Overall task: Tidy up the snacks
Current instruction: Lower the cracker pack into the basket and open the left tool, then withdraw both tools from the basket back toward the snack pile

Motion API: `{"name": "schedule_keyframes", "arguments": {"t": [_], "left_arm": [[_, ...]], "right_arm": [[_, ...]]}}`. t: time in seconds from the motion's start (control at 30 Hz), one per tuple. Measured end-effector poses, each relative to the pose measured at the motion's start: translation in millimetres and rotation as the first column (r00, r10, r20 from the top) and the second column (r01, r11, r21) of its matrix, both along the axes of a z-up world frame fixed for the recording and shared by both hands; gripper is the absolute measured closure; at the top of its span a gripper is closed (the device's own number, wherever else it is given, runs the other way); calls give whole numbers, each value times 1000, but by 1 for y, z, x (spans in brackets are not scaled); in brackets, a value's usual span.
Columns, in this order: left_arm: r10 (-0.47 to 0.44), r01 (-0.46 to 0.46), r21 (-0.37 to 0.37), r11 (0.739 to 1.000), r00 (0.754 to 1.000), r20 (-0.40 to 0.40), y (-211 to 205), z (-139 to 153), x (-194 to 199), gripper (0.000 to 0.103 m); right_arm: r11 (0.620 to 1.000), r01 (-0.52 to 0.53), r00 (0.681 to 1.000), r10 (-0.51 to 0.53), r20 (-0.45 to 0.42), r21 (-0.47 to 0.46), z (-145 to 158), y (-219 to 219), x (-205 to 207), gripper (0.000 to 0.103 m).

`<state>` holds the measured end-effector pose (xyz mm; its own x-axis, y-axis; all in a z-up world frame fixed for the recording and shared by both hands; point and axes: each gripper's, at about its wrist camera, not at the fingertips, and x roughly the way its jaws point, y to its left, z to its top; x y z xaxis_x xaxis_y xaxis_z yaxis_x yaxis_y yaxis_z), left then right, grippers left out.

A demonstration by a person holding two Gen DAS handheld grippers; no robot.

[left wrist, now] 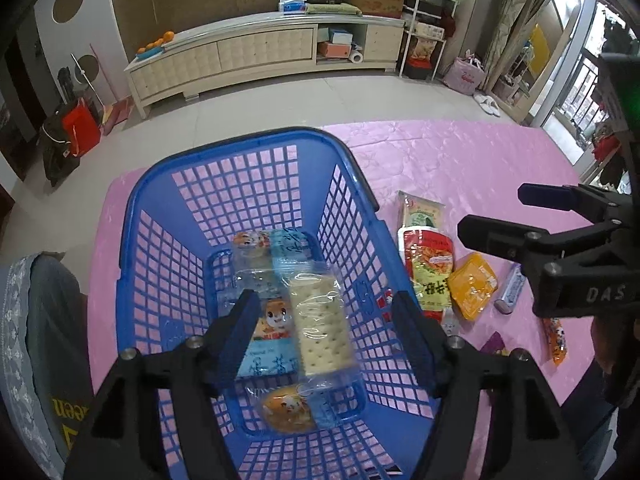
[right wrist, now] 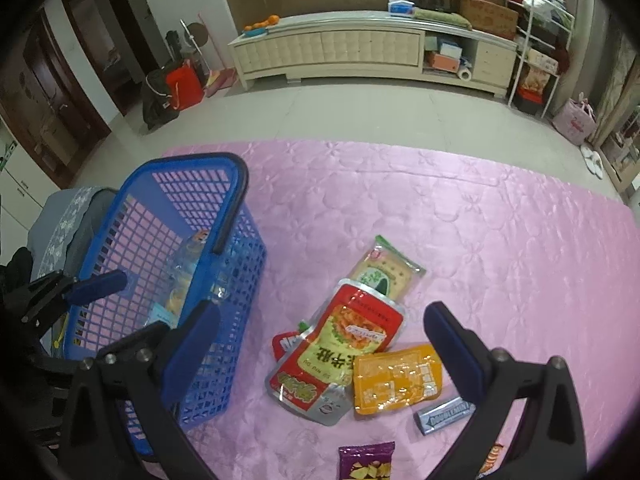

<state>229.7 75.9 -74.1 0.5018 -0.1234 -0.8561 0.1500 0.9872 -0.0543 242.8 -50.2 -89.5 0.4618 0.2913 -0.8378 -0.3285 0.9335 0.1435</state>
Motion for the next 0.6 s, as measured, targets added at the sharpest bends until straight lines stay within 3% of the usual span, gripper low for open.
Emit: {"name": "schedule_keyframes", "arguments": {"t": [0.6], "left_arm": [[5,-9,26,1000,989,148,-5,61,-64,32]], "right_arm": [[1000,-18,998,16,56,24,45,-12,-65,0]]}}
